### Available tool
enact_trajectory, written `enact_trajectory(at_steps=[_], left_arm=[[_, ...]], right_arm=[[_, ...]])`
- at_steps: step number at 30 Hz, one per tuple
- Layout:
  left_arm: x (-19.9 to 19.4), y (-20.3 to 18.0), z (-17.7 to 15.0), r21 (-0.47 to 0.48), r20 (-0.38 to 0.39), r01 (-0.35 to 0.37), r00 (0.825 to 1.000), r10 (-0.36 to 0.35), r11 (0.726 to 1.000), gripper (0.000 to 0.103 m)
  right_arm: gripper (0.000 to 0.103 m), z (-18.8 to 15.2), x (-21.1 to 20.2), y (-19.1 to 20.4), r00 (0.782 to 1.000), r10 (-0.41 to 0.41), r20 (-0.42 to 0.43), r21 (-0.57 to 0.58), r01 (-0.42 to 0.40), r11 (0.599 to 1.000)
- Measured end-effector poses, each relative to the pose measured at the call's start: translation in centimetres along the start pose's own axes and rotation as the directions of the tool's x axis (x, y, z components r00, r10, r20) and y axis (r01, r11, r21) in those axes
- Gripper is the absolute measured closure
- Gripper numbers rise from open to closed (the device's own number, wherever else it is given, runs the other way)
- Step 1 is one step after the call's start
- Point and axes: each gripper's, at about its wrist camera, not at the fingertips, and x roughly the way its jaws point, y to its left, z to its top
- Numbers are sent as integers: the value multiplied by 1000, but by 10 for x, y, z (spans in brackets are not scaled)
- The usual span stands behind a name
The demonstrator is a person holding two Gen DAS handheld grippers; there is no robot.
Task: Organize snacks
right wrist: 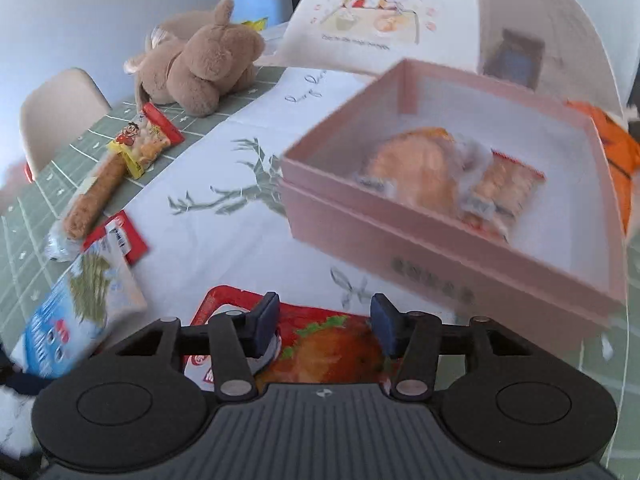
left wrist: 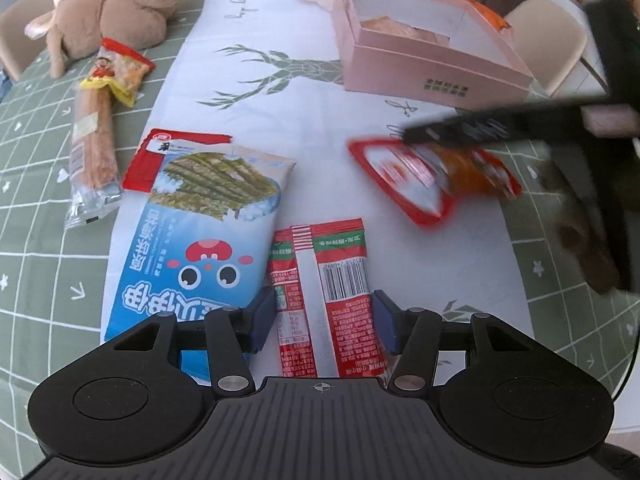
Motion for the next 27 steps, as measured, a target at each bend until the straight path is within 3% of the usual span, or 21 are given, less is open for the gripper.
enact_trajectory(at_steps=[3, 7, 11, 14, 19, 21, 27], left_arm=[[3, 1, 1, 8, 2, 7, 1000, -7, 1000, 44], [2, 6, 2, -1, -11, 34, 999, -34, 999, 45], [4, 11, 5, -16, -16, 38, 999, -38, 999, 45], [5, 13, 6, -24, -16, 39, 999, -39, 999, 45], [6, 9, 6, -5, -22, 18, 1000, -18, 1000, 45], [6, 8, 6, 1, -24, 13, 1000, -13, 1000, 45], [7, 7, 5, -4, -16, 1, 1000, -1, 1000, 44]], right_arm=[[47, -16, -21, -10, 997, 62, -35, 32, -61, 998], [23, -24, -53, -4, 991, 137, 0, -68, -136, 988], [22, -32, -64, 9, 991, 125, -41, -284, -131, 950], [22, -40, -57, 16, 993, 90, -78, -377, -113, 919], [21, -32, -28, 29, 997, 72, -27, -363, -77, 929], [17, -28, -10, 31, 998, 50, -48, -358, -64, 932], [16, -27, -6, 12, 997, 61, -36, -226, -68, 972]])
